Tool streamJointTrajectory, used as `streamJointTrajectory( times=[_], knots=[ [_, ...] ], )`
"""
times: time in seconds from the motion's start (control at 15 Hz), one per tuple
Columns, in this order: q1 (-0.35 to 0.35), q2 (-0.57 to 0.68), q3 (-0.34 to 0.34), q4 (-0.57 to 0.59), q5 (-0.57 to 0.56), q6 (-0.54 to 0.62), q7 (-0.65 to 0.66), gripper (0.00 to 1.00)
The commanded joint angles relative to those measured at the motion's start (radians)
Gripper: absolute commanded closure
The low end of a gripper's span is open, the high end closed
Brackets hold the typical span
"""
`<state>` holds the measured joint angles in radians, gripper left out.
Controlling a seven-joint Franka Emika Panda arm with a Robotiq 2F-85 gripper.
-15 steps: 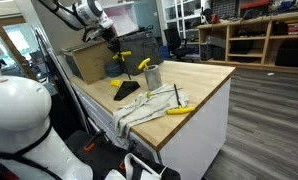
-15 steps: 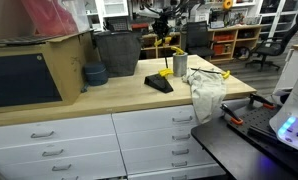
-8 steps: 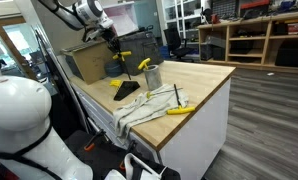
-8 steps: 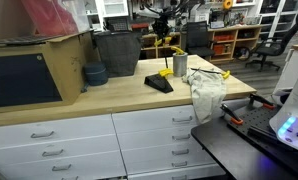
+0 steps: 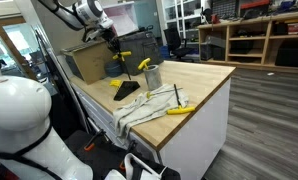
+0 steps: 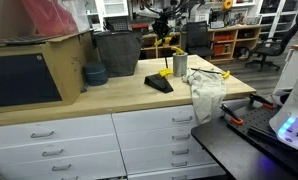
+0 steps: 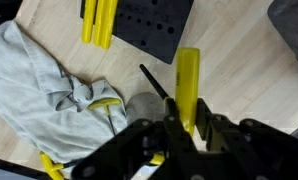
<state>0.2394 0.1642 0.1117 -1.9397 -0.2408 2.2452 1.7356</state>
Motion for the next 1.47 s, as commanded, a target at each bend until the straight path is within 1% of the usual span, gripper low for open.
streamJointTrajectory(
  times=[0.0,0.53,1.0,1.4],
  knots=[
    [0.007,0.006,0.005,0.005,-0.013,0.002,0.019,0.94],
    [0.011,0.013,0.006,0.000,0.006,0.049,0.075,0.94],
    [0.010,0.035,0.008,-0.008,0.070,0.123,0.098,0.94],
    [0.010,0.055,0.000,-0.024,0.100,0.136,0.106,0.94]
  ],
)
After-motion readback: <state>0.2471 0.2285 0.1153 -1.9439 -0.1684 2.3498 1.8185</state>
